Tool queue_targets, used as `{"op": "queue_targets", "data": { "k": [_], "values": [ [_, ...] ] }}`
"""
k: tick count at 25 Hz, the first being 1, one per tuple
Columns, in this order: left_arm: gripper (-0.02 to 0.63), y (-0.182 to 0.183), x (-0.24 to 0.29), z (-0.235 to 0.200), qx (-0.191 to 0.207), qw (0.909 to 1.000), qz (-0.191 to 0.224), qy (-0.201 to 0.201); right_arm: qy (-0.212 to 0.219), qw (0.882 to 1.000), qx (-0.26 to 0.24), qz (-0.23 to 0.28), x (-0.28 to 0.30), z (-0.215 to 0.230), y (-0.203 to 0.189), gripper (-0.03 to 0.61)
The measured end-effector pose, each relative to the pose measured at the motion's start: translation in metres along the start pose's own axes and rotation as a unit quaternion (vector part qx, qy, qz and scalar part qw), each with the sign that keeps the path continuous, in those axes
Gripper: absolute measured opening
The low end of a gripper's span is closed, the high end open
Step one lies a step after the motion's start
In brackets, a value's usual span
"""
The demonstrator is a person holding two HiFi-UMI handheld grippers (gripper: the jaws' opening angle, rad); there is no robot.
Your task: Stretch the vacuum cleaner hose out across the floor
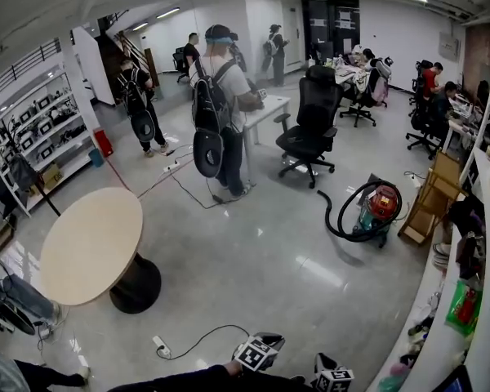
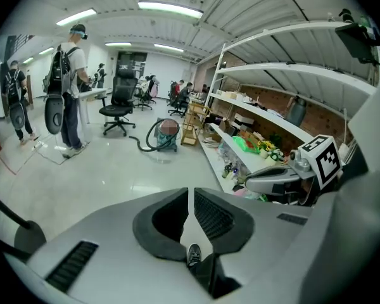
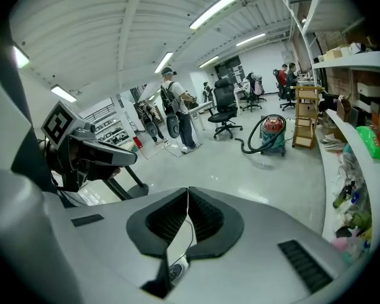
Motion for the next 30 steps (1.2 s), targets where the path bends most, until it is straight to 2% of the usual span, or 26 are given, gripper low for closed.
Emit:
{"op": "queue_targets", "data": {
  "k": [7,10,15,18,23,26,30],
  "values": [
    [0.044,0.024,0.033,0.006,-0.022,0.9994,-0.017,0.020,0.010,1.000,0.022,-0.005,0.012,0.051,0.011,0.015],
    [0.044,0.041,0.053,0.009,-0.007,0.9994,-0.027,0.019,0.001,0.999,0.037,-0.010,0.016,0.072,0.017,0.015],
    [0.044,0.066,0.095,0.008,0.025,0.9984,-0.049,-0.014,-0.022,0.998,0.049,-0.021,0.028,0.103,0.022,0.015],
    [0.044,0.088,0.117,-0.014,0.028,0.9975,-0.053,-0.037,-0.044,0.997,0.057,-0.024,0.050,0.118,0.035,0.015],
    [0.044,0.142,0.147,-0.060,0.032,0.9957,-0.043,-0.076,-0.098,0.993,0.059,-0.023,0.084,0.139,0.083,0.015],
    [0.044,0.169,0.152,-0.095,0.028,0.9949,-0.032,-0.092,-0.109,0.993,0.045,-0.027,0.110,0.131,0.113,0.015],
    [0.044,0.188,0.154,-0.150,0.005,0.9946,-0.030,-0.100,-0.103,0.994,0.011,-0.047,0.142,0.113,0.143,0.015]
  ]
}}
Point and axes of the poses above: the fingertips, and each gripper's own axes: x forward along the fingers, z to its right, y out of its top, the point moved 1 cm from there along -x, backward along the fingers, and after that the axes turned 13 degrees about -y, right-handed, at the moved point
